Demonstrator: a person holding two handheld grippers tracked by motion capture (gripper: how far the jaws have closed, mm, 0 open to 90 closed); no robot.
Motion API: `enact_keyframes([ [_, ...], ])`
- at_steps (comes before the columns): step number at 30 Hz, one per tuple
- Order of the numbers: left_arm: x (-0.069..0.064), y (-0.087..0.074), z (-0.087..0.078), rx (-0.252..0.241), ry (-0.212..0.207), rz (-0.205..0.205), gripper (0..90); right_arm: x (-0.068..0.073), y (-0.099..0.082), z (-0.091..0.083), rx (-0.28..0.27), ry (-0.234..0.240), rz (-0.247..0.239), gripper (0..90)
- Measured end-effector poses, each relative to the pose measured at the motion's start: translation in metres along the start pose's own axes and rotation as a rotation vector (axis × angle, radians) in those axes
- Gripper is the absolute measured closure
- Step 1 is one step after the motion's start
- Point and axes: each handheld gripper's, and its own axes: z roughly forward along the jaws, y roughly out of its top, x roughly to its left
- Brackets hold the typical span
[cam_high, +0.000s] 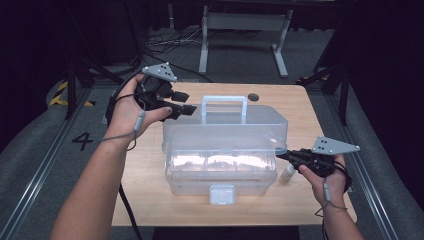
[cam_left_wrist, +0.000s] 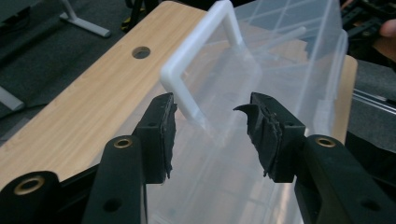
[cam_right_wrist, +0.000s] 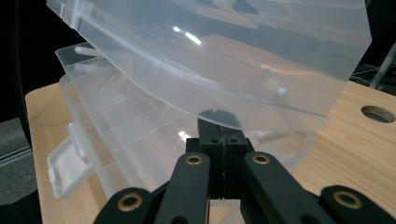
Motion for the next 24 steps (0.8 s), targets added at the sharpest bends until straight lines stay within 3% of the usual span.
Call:
enact_keyframes([
  [5, -0.007, -0.011, -0.005, 0.005, 0.026, 0.015, 51.9, -0.001, 0.003, 0.001, -0.004, -0.008, 0.000, 90.0],
  [20, -0.033, -0.049, -0.037, -0.081, 0.022, 0.025, 55.3, -0.004, 0.012, 0.002, -0.009, -0.031, 0.003, 90.0],
  [24, -0.037, -0.062, -0.047, -0.122, 0.029, 0.010, 56.0, -0.005, 0.015, 0.002, -0.014, -0.036, 0.005, 90.0],
])
